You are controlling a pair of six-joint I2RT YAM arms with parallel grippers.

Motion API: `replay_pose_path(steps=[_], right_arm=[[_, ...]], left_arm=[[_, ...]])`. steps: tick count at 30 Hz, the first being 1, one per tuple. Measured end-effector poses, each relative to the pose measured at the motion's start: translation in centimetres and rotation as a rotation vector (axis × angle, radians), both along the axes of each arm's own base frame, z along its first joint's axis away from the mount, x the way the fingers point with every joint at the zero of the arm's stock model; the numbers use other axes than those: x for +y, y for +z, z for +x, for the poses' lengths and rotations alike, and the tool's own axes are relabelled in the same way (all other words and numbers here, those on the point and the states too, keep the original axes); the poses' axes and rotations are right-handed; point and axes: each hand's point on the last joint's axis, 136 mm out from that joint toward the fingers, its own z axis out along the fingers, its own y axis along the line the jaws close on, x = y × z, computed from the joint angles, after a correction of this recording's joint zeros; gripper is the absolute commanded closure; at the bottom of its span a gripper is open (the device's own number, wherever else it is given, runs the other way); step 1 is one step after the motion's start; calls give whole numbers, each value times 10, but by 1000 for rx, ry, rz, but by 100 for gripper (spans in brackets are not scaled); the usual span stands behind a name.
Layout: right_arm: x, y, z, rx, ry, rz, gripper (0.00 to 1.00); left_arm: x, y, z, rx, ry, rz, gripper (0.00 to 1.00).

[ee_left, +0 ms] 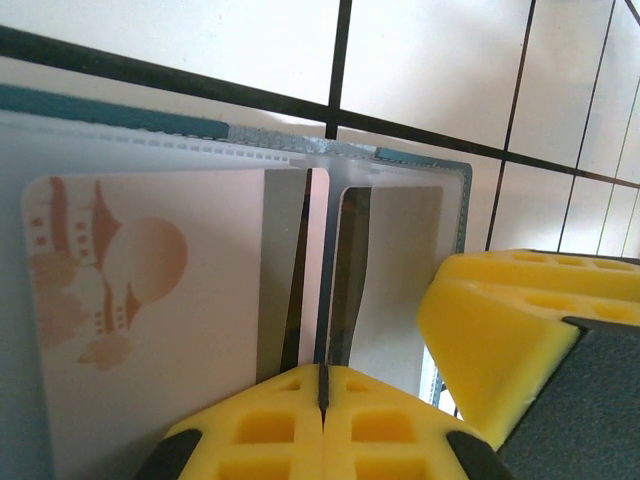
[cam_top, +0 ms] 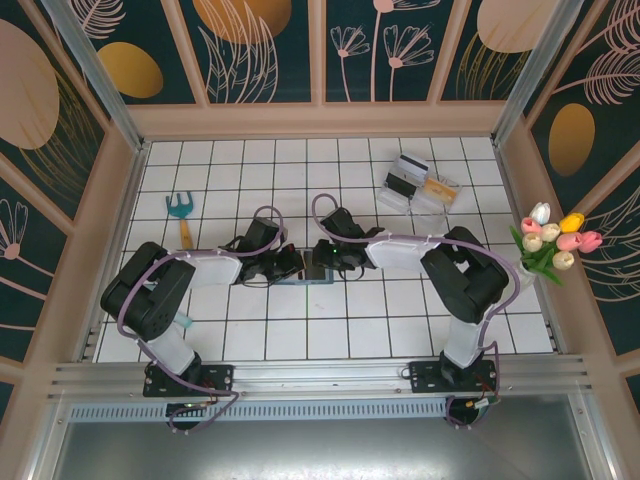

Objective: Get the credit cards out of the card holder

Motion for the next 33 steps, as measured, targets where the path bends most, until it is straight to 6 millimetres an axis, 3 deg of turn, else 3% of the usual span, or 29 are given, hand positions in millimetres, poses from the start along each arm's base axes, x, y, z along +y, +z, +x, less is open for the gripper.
replay_pose_path(steps=[23,33], right_arm=[[0,-1,0,0,-6,13,68],[1,-1,0,8,-10,22,68]], left_arm=[[-4,3,0,-18,-15,-32,76],[1,2,1,-41,-18,29,77]])
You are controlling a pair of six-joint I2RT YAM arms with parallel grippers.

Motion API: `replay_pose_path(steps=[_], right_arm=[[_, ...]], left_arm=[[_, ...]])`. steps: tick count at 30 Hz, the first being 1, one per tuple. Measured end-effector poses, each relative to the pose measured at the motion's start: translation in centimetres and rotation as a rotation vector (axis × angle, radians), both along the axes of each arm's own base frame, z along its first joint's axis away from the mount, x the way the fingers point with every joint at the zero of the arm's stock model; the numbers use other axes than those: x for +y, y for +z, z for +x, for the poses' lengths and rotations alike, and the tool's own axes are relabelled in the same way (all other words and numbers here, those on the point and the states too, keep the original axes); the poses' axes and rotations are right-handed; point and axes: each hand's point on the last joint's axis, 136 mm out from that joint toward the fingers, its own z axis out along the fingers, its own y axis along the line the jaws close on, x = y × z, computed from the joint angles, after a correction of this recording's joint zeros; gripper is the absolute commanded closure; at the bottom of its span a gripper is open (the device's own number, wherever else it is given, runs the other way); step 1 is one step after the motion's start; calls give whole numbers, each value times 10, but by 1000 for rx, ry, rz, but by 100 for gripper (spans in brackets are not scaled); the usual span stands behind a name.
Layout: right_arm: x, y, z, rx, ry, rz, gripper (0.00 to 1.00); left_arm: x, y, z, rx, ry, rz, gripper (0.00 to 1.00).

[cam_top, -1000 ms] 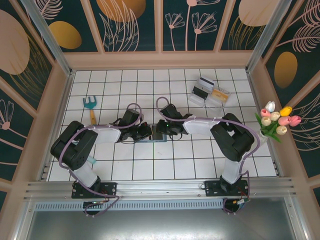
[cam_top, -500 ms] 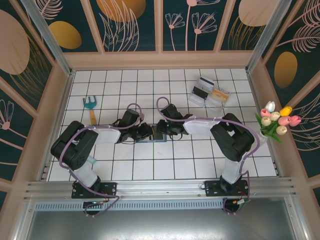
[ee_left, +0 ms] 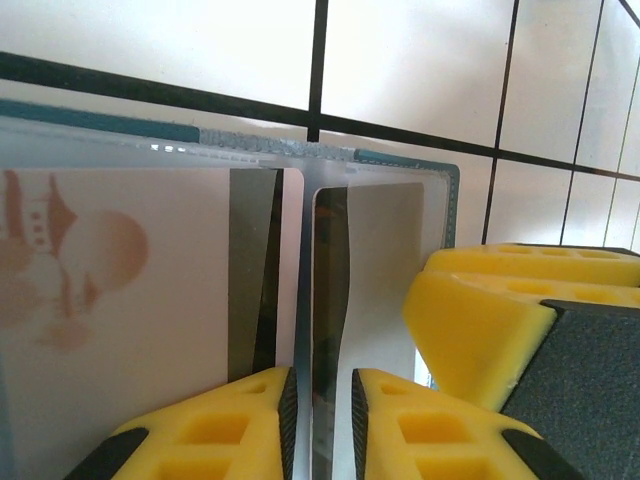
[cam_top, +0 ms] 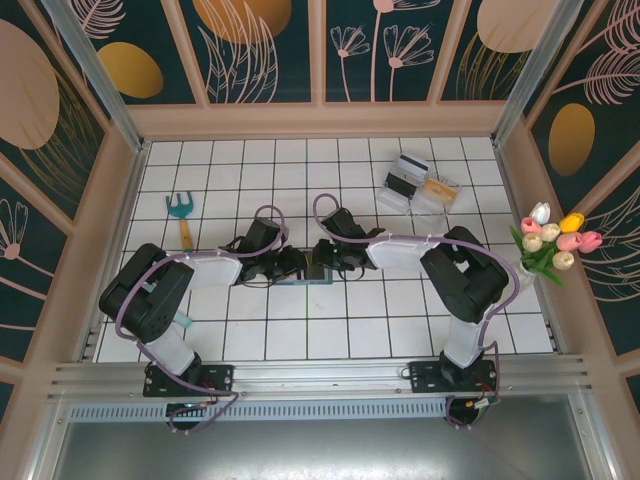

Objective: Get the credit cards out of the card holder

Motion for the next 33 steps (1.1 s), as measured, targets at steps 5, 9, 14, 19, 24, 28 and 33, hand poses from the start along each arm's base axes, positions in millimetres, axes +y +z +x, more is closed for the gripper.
replay_pose_path(steps=[5,9,14,19,24,28,33], right_arm=[[0,0,0,2,2,2,68],[1,0,-1,5,4,4,68],[1,-1,-1,11,5,11,68],[1,-1,-1,12,5,10,68],[0,-1,-1,12,5,8,68],[0,-1,0,13,3,3,68],[0,-2,0,12,0,-1,68]], left_arm=[[-3,1,-2,-5,-31,-7,76],[-7,-1,-2,2,-58,-16,77],[-8,-2,-2,7,-71,-14,82],[-6,-4,-1,12,-66,-12,87],[-4,-5,-1,12,-63,0,89],[0,-3,-1,3,-61,28,89],[9,0,-3,-15,-54,79,91]])
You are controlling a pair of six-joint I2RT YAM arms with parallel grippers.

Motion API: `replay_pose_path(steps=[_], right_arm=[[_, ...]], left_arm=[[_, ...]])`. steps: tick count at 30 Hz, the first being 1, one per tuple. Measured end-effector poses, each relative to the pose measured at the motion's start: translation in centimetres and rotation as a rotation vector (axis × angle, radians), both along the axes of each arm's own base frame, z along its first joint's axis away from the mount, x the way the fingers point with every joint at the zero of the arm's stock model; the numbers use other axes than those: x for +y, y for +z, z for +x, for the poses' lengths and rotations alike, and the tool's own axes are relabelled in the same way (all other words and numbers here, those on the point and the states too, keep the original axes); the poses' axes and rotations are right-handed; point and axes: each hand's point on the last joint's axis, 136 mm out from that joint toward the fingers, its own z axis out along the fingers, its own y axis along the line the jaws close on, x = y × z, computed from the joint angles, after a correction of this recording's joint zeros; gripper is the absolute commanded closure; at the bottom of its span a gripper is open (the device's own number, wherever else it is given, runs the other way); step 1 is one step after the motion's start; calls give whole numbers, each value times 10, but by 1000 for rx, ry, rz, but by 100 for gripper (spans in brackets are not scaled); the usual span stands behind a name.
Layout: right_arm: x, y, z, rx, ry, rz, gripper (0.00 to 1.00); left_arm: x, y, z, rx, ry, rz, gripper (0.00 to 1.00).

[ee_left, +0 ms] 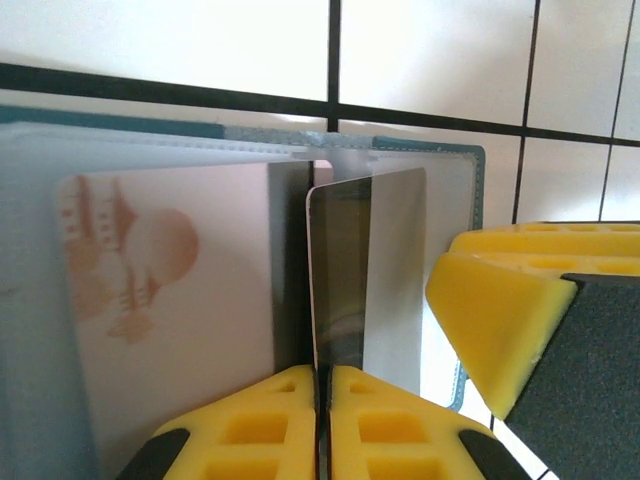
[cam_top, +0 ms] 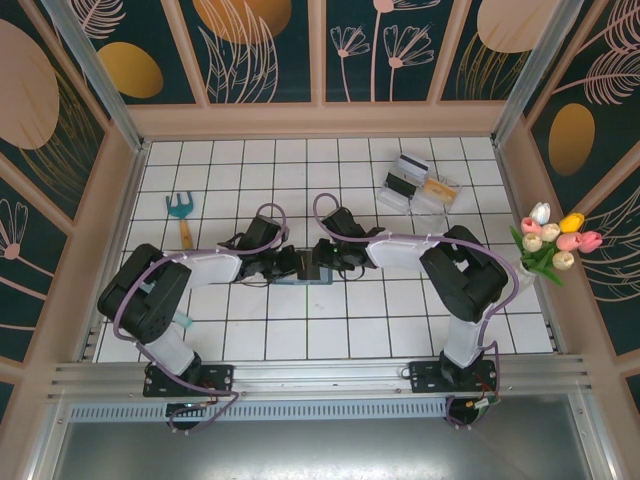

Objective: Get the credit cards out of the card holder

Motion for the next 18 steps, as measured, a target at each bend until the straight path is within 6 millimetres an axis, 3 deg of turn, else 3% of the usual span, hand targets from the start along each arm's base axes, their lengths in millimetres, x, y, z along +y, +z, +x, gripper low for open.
replay_pose_path(steps=[8,18], right_arm=[[0,0,0,-1,-1,-1,68],[-2,-3,1,4,-7,-26,73]], left_arm=[[6,4,-1,-17,1,29,97],[0,10,0,-20,-9,-6,91]])
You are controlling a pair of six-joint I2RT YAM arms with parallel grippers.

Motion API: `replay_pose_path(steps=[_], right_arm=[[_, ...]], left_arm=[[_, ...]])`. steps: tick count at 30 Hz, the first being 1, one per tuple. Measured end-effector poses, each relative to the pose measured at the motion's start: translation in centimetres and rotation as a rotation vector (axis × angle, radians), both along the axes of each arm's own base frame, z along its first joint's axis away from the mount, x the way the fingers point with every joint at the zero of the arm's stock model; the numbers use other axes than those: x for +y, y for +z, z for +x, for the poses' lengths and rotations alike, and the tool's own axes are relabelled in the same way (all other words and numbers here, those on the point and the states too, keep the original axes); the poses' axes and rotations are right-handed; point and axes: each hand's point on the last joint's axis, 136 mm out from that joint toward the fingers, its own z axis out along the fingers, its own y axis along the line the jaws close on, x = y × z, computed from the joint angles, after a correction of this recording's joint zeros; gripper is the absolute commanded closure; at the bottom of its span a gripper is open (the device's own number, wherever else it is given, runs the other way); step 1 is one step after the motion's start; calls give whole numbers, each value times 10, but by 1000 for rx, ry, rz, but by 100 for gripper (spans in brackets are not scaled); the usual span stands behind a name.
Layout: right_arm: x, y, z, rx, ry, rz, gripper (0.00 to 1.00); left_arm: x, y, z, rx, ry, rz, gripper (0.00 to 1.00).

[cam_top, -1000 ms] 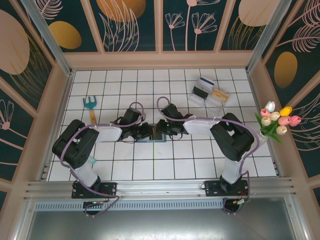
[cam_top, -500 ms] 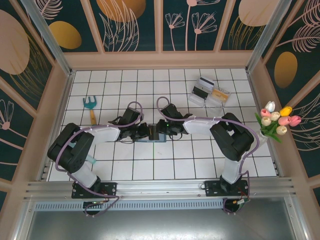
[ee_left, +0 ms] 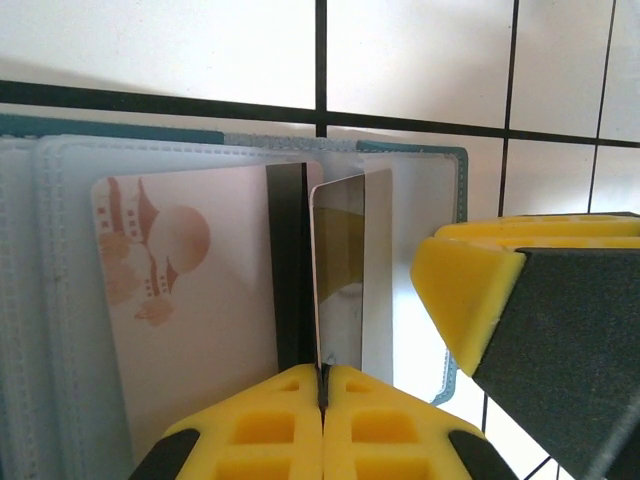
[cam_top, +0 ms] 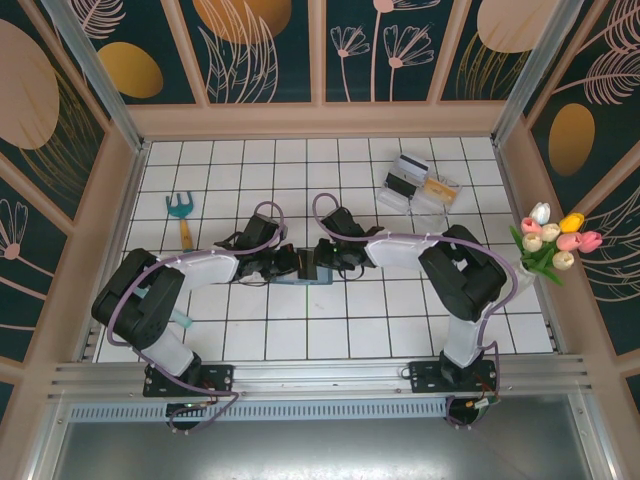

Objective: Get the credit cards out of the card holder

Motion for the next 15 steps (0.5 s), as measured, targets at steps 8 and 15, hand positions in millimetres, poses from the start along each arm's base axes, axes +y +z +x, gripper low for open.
replay_pose_path(steps=[8,15], right_arm=[[4,-2,2,-21,3,-45,73],[5,-2,3,-28,12,-46,72]], left_arm=[[-5,4,-1,3,-4,-40,85],[-10,6,-1,8,-11,-74,86]])
